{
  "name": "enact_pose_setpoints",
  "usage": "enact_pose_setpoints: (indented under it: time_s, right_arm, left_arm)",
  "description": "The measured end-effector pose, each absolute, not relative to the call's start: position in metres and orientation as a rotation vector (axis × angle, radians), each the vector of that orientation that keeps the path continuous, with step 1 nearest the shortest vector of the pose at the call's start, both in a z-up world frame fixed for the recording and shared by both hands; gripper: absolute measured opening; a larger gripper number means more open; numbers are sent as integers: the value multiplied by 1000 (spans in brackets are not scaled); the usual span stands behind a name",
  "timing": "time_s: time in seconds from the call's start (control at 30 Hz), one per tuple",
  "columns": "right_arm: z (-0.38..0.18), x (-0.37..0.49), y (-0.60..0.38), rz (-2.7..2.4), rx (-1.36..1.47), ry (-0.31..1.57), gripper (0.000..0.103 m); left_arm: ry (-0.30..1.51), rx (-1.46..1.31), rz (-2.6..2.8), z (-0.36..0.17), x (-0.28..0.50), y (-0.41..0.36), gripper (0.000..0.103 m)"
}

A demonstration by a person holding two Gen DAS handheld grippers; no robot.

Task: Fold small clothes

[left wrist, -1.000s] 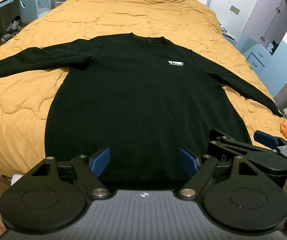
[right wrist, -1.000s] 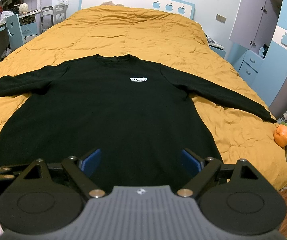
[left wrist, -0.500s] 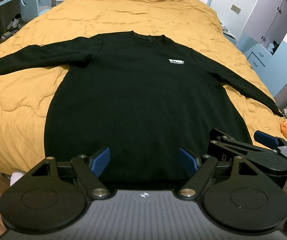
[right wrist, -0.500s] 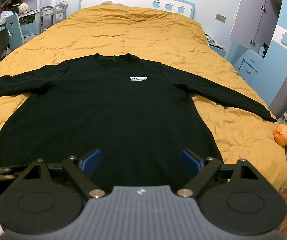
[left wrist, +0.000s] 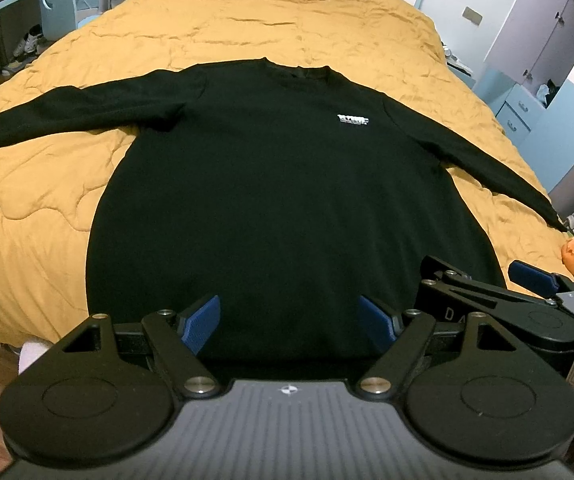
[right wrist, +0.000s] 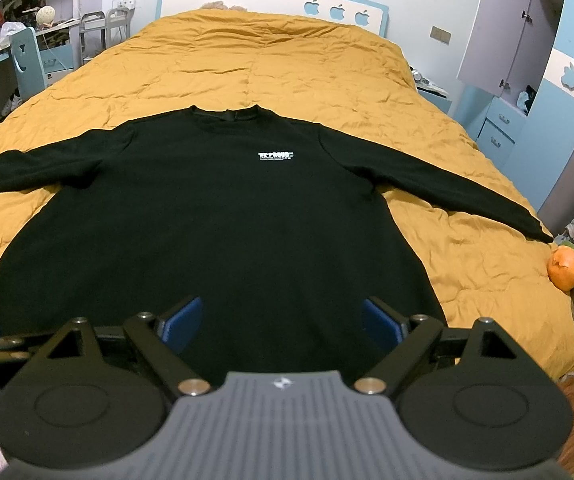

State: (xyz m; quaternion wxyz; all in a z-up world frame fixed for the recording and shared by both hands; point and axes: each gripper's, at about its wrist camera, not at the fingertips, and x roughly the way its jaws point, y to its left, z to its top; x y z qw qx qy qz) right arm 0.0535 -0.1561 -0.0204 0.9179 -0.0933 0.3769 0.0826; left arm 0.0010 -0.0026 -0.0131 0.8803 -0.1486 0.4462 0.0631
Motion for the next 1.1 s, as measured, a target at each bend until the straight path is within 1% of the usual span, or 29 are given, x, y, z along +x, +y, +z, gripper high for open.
enact_pose_setpoints:
  time_s: [0.57,0.73,0.83,0.93,1.1]
  right_arm:
    - [-26,59,-155,174,-197,791,83]
    - [-24,61,-154,176,-188,770,83]
    - [-22,66,-148,185,-196,752,83]
    - [-18,73,-136,216,-241,720,83]
    - [-8,88,-105,340,-280,650,83]
  left_arm:
    - [956,-332,121,-17,11,6,92]
    - [945,-378,130,-21,13,20,92]
    - [918,-394,142,-19,13,36,91]
    - [854,-488,114,-15,9,65,91]
    - [724,-653,138,-16,-2,139,91]
